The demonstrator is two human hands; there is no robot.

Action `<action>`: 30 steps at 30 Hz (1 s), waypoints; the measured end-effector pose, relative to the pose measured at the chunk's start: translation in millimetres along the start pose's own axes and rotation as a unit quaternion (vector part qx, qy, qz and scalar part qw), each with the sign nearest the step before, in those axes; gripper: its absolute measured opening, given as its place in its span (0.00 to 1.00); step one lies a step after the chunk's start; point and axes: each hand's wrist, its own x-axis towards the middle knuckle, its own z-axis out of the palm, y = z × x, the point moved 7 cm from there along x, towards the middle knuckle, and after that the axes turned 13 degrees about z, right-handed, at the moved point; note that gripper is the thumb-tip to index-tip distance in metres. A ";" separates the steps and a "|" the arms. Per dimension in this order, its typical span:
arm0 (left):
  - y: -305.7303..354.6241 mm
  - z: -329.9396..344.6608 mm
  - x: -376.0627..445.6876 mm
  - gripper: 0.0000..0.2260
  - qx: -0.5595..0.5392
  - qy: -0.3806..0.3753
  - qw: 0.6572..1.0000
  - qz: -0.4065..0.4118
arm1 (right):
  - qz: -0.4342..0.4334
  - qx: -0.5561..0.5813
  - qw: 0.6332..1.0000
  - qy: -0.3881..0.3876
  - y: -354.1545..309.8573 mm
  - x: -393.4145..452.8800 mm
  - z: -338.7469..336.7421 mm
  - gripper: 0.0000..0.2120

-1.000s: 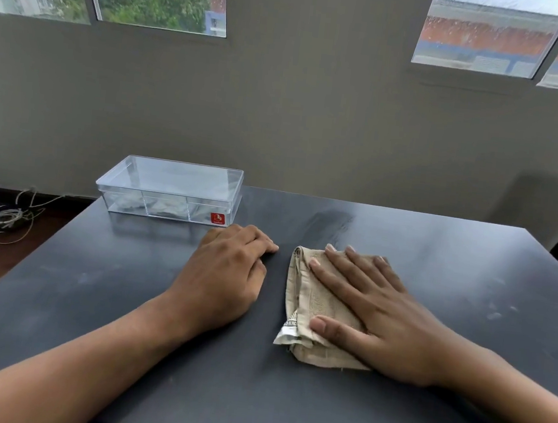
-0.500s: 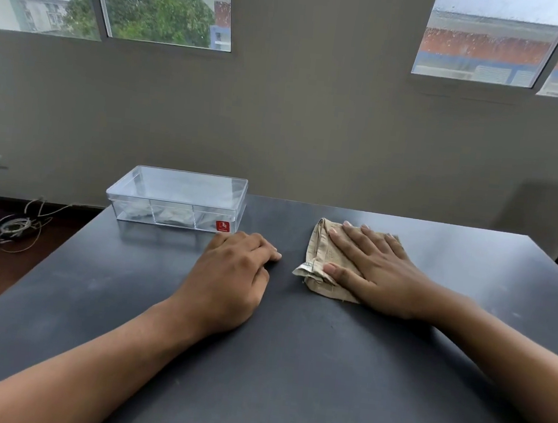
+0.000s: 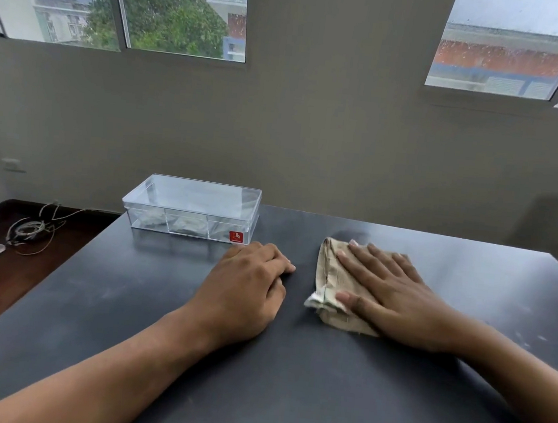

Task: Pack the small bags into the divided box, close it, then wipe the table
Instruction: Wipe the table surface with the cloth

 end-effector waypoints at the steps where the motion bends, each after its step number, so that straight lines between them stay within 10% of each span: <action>1: -1.2 0.4 0.5 0.16 -0.005 -0.003 1.000 0.003 | -0.009 -0.001 1.000 -0.002 -3.8 -7.9 1.6 0.39; 30: -9.6 0.3 3.3 0.15 -0.053 0.018 0.998 0.014 | -0.004 0.005 1.000 0.020 -1.7 50.6 -5.2 0.36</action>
